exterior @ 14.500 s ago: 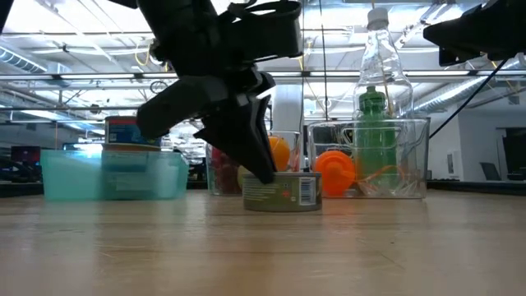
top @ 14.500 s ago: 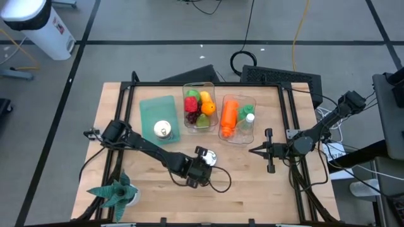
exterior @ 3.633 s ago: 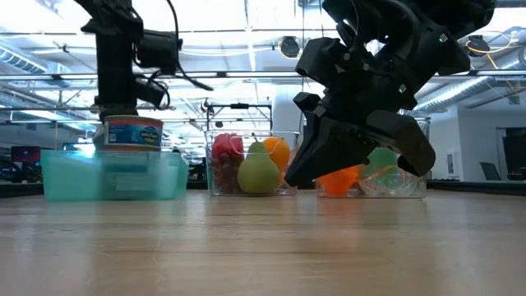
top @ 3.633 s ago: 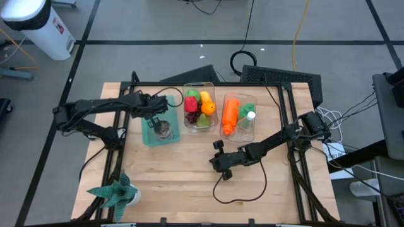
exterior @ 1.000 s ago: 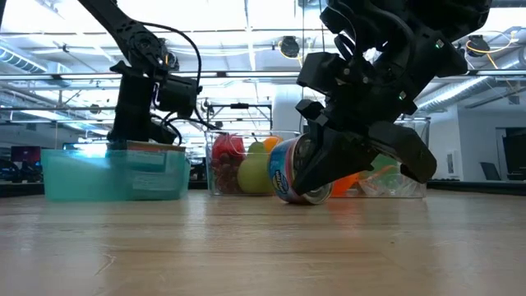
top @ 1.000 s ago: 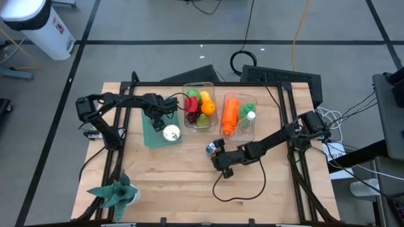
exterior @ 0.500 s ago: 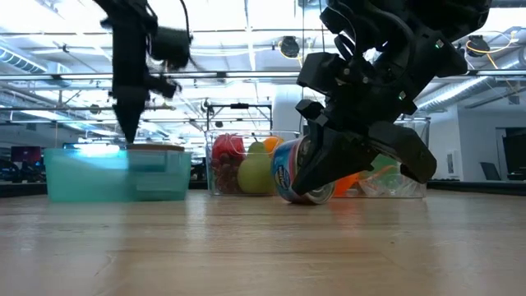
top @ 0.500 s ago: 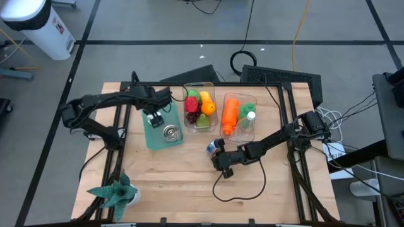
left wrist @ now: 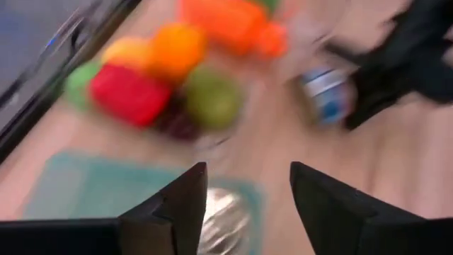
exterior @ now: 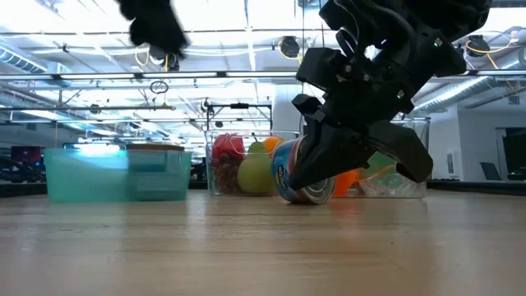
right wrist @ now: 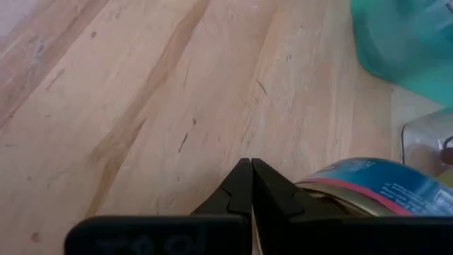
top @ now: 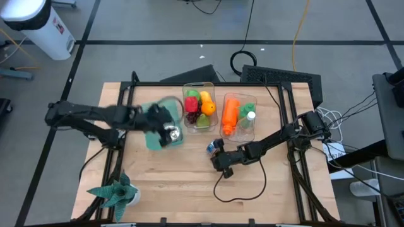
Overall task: Pick & Place Food Item
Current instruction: Stack the blue tuna can on top of the green tuna can in the green bin
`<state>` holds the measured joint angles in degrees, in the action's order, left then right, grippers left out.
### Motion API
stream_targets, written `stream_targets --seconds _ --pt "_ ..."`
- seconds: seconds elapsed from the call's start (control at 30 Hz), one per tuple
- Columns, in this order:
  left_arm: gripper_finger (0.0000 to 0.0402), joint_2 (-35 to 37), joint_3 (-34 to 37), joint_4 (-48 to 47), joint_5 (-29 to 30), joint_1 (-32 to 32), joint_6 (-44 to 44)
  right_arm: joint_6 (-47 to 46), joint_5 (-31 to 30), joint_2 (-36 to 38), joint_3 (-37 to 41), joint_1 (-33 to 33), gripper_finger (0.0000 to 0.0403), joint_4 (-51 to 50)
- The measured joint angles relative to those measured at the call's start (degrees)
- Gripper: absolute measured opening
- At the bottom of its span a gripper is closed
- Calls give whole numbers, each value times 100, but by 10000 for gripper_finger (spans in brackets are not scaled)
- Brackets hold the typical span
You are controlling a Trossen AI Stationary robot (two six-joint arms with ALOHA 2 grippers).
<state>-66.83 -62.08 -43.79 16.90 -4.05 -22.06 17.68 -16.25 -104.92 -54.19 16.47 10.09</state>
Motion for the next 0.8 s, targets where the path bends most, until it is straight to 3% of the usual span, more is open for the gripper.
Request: stream_targets --seconds 0.1,0.23,0.47,0.63,0.8 --pt "200 -509 0 1081 417 -798 -271 3 3 17 0 0 0 34" --pt "222 -1397 2 2409 428 -1349 -229 -15 11 26 0 8 0 -55" --pt "293 -2782 11 3608 859 -1441 -810 156 751 27 0 416 0 -199" --pt "334 -3305 11 3936 1186 -1394 -1125 82 575 177 9 906 0 -435" --pt "368 -3440 11 4096 1106 -1218 -1005 -196 266 444 7 1184 0 -854"
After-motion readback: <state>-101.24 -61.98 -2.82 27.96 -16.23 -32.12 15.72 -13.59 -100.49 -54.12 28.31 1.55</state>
